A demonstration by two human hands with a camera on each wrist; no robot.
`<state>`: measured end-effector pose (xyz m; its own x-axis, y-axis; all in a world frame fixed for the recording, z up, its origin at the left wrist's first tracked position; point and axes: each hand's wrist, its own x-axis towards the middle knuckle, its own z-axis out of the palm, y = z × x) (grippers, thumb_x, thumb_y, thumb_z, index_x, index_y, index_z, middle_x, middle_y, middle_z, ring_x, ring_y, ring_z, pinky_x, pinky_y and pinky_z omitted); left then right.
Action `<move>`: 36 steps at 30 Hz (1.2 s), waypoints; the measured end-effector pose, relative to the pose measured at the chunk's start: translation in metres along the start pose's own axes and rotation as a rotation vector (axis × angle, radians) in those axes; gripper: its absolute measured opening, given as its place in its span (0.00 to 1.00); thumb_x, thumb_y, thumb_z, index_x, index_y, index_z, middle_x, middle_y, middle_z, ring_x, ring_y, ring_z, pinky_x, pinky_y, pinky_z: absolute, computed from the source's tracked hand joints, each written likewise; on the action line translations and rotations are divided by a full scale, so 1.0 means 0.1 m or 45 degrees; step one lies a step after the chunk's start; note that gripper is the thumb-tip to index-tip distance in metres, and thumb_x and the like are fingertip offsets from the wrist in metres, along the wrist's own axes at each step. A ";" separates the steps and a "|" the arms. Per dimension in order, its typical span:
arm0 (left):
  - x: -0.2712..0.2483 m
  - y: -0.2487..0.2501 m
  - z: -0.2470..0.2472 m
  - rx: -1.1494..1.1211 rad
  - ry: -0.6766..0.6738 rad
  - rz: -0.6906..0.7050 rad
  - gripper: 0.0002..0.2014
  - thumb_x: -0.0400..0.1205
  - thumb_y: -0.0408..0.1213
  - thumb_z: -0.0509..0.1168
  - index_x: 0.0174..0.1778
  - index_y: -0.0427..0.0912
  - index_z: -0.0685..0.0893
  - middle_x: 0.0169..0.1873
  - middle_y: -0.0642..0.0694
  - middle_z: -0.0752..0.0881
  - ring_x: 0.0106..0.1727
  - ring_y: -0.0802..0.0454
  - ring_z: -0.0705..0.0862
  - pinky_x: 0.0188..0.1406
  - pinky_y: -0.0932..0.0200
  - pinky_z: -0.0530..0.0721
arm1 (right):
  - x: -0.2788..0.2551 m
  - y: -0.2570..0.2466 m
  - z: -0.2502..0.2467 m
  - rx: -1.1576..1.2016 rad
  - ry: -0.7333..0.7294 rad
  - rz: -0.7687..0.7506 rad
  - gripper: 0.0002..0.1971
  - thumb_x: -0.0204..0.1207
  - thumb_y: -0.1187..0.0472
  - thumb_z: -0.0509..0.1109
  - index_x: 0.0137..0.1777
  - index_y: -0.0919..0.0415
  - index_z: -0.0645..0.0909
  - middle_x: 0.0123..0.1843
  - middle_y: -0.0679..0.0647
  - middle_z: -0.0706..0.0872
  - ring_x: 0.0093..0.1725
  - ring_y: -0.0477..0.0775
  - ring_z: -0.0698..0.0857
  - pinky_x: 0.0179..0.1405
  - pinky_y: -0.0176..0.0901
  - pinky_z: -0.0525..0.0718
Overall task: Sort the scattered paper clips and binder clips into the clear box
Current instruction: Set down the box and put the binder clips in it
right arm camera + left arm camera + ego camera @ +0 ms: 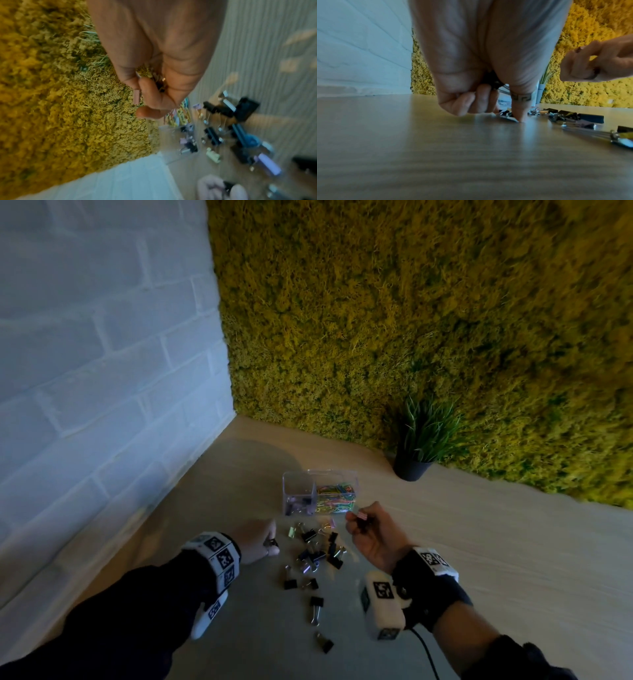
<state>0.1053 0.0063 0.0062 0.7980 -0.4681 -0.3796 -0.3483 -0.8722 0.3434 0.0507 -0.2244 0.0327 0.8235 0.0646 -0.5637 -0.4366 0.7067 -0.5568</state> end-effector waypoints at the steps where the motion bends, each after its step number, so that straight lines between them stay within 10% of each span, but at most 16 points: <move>1: 0.00 0.02 0.00 -0.018 -0.001 -0.019 0.13 0.81 0.41 0.63 0.34 0.49 0.66 0.32 0.55 0.71 0.39 0.54 0.73 0.36 0.65 0.69 | 0.00 0.00 0.04 0.053 -0.022 0.017 0.10 0.76 0.62 0.55 0.37 0.66 0.73 0.25 0.57 0.81 0.17 0.46 0.78 0.09 0.29 0.70; 5: -0.02 0.06 -0.14 -1.001 -0.105 -0.301 0.19 0.85 0.38 0.50 0.25 0.45 0.67 0.17 0.54 0.68 0.16 0.59 0.66 0.14 0.69 0.61 | 0.00 -0.05 0.18 0.179 -0.147 0.058 0.05 0.63 0.65 0.64 0.37 0.63 0.71 0.23 0.53 0.78 0.17 0.44 0.76 0.09 0.28 0.68; 8: -0.05 0.06 -0.33 -2.062 -0.126 -0.374 0.14 0.73 0.37 0.53 0.20 0.44 0.66 0.12 0.52 0.64 0.09 0.58 0.60 0.10 0.76 0.58 | 0.00 -0.08 0.21 0.233 -0.332 0.039 0.28 0.42 0.72 0.81 0.34 0.58 0.65 0.20 0.52 0.74 0.16 0.44 0.73 0.08 0.31 0.69; 12: -0.07 0.28 -0.53 -2.323 -0.053 -0.270 0.05 0.66 0.33 0.53 0.26 0.40 0.73 0.14 0.48 0.74 0.10 0.56 0.67 0.10 0.76 0.62 | 0.00 -0.14 0.24 0.236 -0.418 0.033 0.30 0.31 0.72 0.87 0.33 0.62 0.75 0.20 0.52 0.73 0.15 0.44 0.71 0.05 0.31 0.65; 15: -0.01 0.45 -0.63 -2.434 -0.056 -0.210 0.05 0.64 0.32 0.53 0.31 0.40 0.73 0.16 0.48 0.75 0.13 0.57 0.71 0.11 0.74 0.68 | -0.01 -0.18 0.24 0.220 -0.389 0.078 0.23 0.39 0.69 0.88 0.30 0.62 0.78 0.21 0.53 0.75 0.13 0.44 0.71 0.02 0.30 0.63; 18: 0.09 0.56 -0.71 -2.708 -0.045 -0.340 0.08 0.76 0.30 0.52 0.33 0.35 0.74 0.23 0.42 0.78 0.23 0.51 0.78 0.17 0.65 0.82 | 0.04 -0.23 0.27 0.181 -0.120 0.091 0.09 0.72 0.60 0.66 0.32 0.61 0.73 0.18 0.52 0.75 0.12 0.44 0.70 0.04 0.29 0.65; 22: 0.17 0.63 -0.77 -2.685 -0.092 -0.460 0.13 0.84 0.29 0.46 0.38 0.30 0.72 0.38 0.34 0.74 0.40 0.40 0.75 0.23 0.51 0.86 | 0.08 -0.32 0.32 0.218 0.030 0.079 0.20 0.84 0.56 0.49 0.32 0.63 0.71 0.20 0.54 0.75 0.20 0.49 0.72 0.15 0.29 0.73; 31: 0.16 0.63 -0.88 -2.521 -0.068 -0.444 0.17 0.86 0.41 0.51 0.33 0.35 0.67 0.29 0.42 0.65 0.32 0.47 0.71 0.51 0.43 0.83 | 0.09 -0.35 0.48 0.334 0.004 0.051 0.18 0.85 0.61 0.47 0.36 0.64 0.69 0.30 0.58 0.71 0.31 0.54 0.67 0.27 0.44 0.88; 33: 0.13 0.58 -0.88 -2.403 -0.065 -0.343 0.12 0.85 0.36 0.52 0.43 0.31 0.73 0.32 0.40 0.75 0.35 0.47 0.77 0.36 0.49 0.90 | 0.06 -0.35 0.52 0.333 -0.004 0.077 0.16 0.85 0.60 0.47 0.39 0.65 0.70 0.34 0.60 0.71 0.33 0.56 0.69 0.23 0.46 0.88; 36: 0.14 0.50 -0.83 -1.672 0.385 -0.102 0.17 0.82 0.29 0.55 0.66 0.32 0.75 0.55 0.38 0.84 0.49 0.44 0.84 0.40 0.58 0.87 | 0.06 -0.34 0.56 0.240 0.021 0.091 0.18 0.86 0.59 0.48 0.40 0.68 0.71 0.38 0.63 0.73 0.35 0.58 0.69 0.21 0.45 0.87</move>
<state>0.1404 -0.0323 0.0896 0.9292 -0.2250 -0.2933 0.2927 -0.0370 0.9555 0.0907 -0.2087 0.0830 0.7859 0.1091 -0.6086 -0.4172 0.8200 -0.3917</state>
